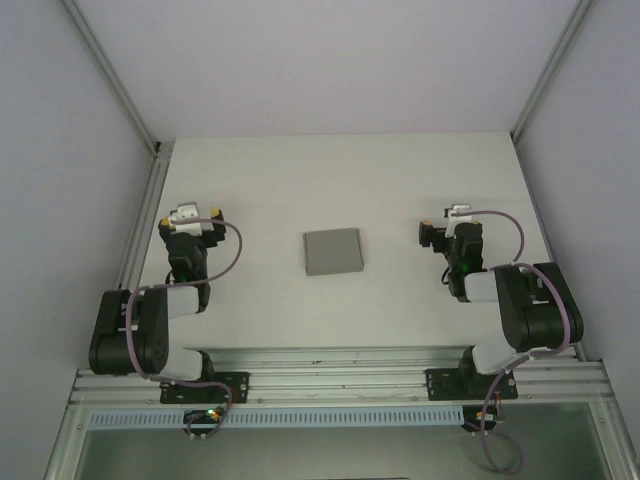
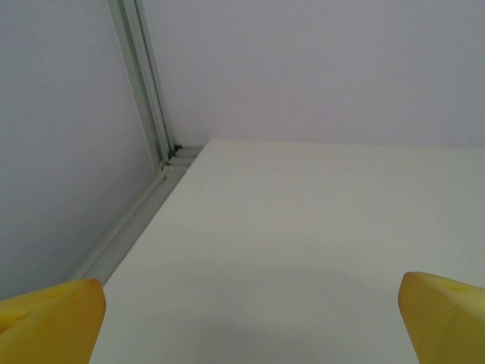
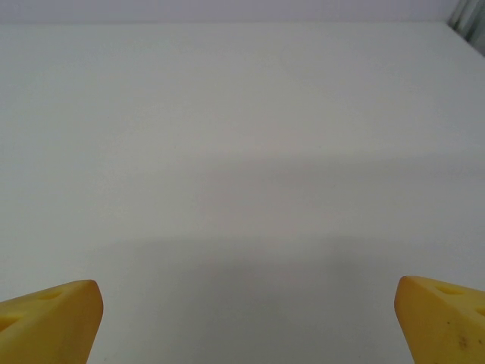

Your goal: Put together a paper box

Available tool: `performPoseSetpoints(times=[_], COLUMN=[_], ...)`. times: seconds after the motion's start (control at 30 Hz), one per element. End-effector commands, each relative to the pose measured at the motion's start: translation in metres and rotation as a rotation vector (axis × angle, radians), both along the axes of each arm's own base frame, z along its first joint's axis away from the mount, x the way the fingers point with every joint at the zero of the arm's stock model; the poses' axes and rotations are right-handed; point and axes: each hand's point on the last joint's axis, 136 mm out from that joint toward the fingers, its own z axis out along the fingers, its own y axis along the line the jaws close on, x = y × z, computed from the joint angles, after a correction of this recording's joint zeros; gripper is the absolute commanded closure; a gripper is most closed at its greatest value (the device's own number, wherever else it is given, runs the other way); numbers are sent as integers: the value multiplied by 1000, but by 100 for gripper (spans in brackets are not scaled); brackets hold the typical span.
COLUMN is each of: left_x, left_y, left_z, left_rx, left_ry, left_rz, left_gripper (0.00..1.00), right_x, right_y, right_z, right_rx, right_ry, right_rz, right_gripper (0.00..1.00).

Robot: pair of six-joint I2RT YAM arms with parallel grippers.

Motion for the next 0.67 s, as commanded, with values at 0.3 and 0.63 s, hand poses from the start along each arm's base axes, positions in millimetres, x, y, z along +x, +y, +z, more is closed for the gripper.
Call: performPoseSetpoints(times=[0.3,0.63], left_x=[24,29], left_y=[-5,-7], left_z=[-22,-28], left_rx=[-23,-2], left_ry=[-3,15], left_rz=[-40,-49], left_gripper=[0,0], right_x=[6,6], right_y=[7,7], right_z=[13,14], right_rx=[34,33], right_ry=[-51,-54], right_rz=[23,24], right_gripper=[0,0])
